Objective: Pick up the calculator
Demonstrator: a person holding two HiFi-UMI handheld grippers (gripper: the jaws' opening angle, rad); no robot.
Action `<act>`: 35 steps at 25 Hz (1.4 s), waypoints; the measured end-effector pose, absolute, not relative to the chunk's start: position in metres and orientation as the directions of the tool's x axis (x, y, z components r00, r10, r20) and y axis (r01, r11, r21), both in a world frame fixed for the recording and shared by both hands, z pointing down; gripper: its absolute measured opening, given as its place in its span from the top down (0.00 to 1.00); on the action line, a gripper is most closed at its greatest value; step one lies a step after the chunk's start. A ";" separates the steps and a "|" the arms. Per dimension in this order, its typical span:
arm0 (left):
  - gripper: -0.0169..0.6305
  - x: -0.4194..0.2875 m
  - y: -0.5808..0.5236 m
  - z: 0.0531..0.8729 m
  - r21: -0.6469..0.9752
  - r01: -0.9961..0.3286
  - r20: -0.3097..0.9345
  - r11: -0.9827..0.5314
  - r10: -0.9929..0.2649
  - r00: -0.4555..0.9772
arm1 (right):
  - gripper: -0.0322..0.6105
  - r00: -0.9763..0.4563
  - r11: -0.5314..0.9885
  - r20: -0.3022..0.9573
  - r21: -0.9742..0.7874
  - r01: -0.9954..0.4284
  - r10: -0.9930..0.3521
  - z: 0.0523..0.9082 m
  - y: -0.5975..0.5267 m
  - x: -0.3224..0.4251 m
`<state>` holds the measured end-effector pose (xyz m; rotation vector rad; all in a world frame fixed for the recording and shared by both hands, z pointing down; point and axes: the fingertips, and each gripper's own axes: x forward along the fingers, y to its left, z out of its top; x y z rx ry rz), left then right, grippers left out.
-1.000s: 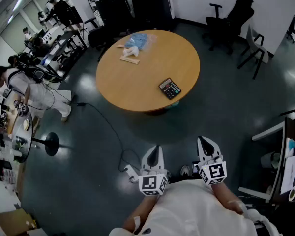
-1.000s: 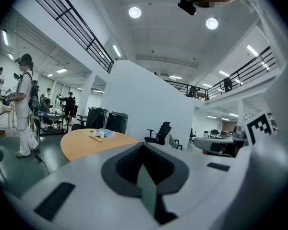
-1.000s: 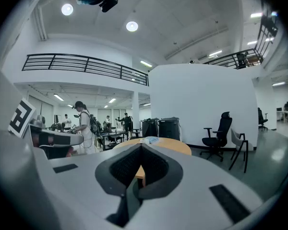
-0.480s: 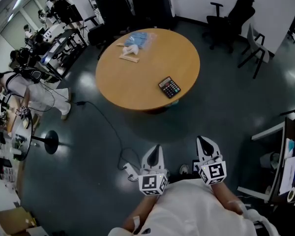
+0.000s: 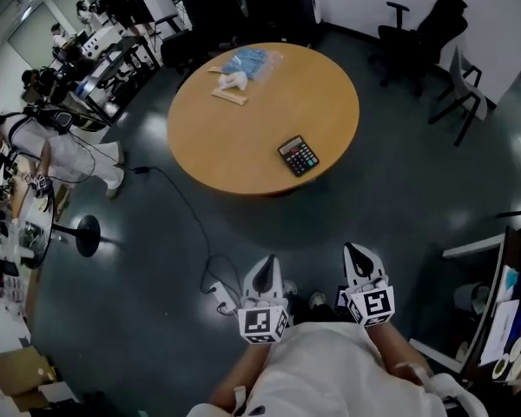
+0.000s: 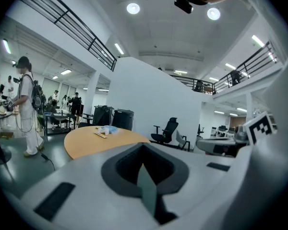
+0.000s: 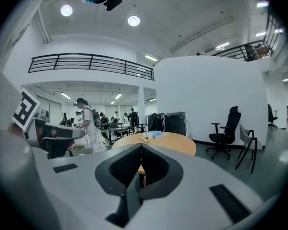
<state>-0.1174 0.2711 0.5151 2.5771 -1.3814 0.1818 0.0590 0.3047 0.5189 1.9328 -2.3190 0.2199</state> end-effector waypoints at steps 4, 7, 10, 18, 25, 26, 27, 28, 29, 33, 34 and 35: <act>0.96 -0.107 0.236 0.523 0.143 -0.838 0.230 -0.527 -0.806 0.545 | 0.93 -0.213 0.208 0.216 -0.047 -0.977 -0.953 0.542 0.262 0.070; 0.96 -0.093 0.189 0.538 0.161 -0.834 0.236 -0.528 -0.800 0.552 | 0.93 -0.246 0.247 0.227 -0.025 -0.969 -0.942 0.561 0.213 0.080; 0.96 -0.080 0.131 0.543 0.165 -0.826 0.224 -0.539 -0.795 0.564 | 0.93 -0.276 0.279 0.230 -0.019 -0.960 -0.933 0.572 0.159 0.087; 0.96 -0.062 0.005 0.519 0.186 -0.824 0.198 -0.536 -0.801 0.566 | 0.93 -0.374 0.380 0.258 -0.026 -0.925 -0.891 0.578 0.026 0.112; 0.96 -0.048 -0.051 0.530 0.206 -0.855 0.229 -0.476 -0.826 0.515 | 0.93 -0.545 0.550 0.354 -0.098 -0.830 -0.760 0.630 -0.074 0.129; 0.96 -0.045 -0.058 0.530 0.210 -0.861 0.230 -0.463 -0.833 0.504 | 0.93 -0.571 0.574 0.375 -0.116 -0.811 -0.731 0.642 -0.085 0.131; 0.96 -0.043 -0.066 0.529 0.212 -0.867 0.228 -0.450 -0.840 0.492 | 0.93 -0.592 0.596 0.398 -0.131 -0.792 -0.700 0.654 -0.095 0.133; 0.96 -0.041 -0.074 0.528 0.212 -0.874 0.226 -0.438 -0.848 0.480 | 0.93 -0.611 0.616 0.424 -0.143 -0.774 -0.669 0.666 -0.106 0.134; 0.96 -0.041 -0.082 0.528 0.210 -0.881 0.226 -0.424 -0.856 0.466 | 0.93 -0.625 0.635 0.454 -0.154 -0.757 -0.635 0.681 -0.117 0.135; 0.96 -0.044 -0.110 0.533 0.204 -0.912 0.250 -0.356 -0.882 0.400 | 0.91 -0.658 0.702 0.597 -0.209 -0.681 -0.460 0.748 -0.152 0.130; 0.96 -0.044 -0.113 0.536 0.207 -0.917 0.263 -0.341 -0.883 0.388 | 0.84 -0.671 0.715 0.616 -0.237 -0.658 -0.413 0.760 -0.155 0.126; 0.96 -0.043 -0.115 0.539 0.210 -0.920 0.276 -0.330 -0.883 0.379 | 0.69 -0.685 0.725 0.628 -0.267 -0.635 -0.368 0.770 -0.157 0.123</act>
